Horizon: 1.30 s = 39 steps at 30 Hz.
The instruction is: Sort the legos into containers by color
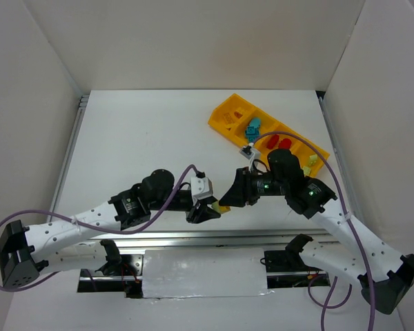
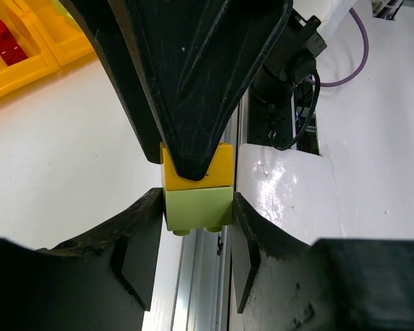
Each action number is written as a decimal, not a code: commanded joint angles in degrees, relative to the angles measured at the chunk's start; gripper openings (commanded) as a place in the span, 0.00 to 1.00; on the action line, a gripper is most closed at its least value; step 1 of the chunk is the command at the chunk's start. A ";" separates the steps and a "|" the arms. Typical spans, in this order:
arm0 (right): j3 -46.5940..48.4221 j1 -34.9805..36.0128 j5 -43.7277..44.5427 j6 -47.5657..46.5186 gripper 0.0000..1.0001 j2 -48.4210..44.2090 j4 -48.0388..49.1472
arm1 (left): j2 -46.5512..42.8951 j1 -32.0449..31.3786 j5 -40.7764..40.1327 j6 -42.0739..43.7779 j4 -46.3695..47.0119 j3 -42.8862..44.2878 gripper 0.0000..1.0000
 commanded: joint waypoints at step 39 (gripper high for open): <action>4.57 -14.48 24.38 2.79 0.00 13.87 9.20 | -6.39 -0.03 -22.76 -8.77 2.50 -3.82 0.00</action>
